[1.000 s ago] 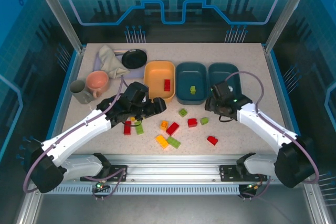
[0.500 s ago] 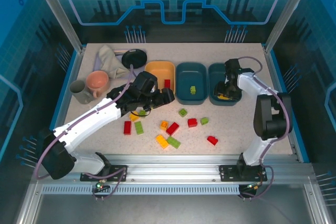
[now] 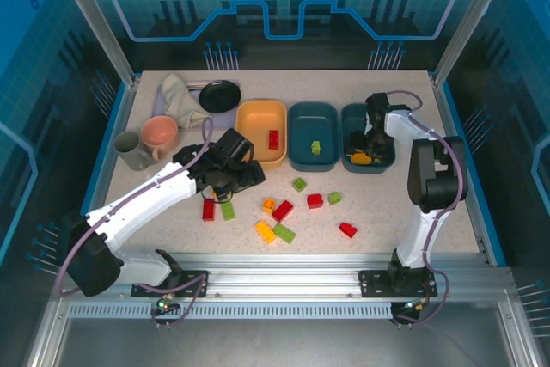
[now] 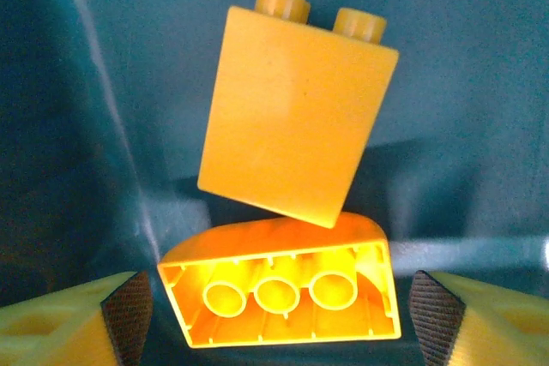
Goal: Sort the legos into containers by color
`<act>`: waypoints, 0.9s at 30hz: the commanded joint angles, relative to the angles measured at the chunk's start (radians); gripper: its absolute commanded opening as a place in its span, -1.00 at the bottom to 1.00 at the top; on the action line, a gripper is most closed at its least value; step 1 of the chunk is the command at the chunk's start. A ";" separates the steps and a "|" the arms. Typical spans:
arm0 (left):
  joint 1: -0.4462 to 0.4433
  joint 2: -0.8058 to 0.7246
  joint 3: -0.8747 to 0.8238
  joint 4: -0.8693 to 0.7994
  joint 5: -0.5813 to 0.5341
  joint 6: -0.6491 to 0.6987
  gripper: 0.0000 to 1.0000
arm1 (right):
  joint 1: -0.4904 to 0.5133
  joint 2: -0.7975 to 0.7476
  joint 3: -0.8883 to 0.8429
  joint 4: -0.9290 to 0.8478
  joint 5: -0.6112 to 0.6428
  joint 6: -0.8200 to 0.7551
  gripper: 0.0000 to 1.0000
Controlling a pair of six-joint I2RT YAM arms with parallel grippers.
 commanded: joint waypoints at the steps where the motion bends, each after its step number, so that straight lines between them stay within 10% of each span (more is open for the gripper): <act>1: 0.081 -0.019 -0.082 -0.221 -0.041 -0.067 0.60 | 0.023 -0.128 0.010 -0.029 -0.006 0.004 0.63; 14: 0.264 -0.036 -0.325 -0.050 -0.044 0.178 0.53 | 0.457 -0.522 -0.270 0.291 -0.199 0.047 0.60; 27: 0.338 0.109 -0.337 0.102 0.026 0.372 0.25 | 0.511 -0.564 -0.388 0.373 -0.438 0.041 0.58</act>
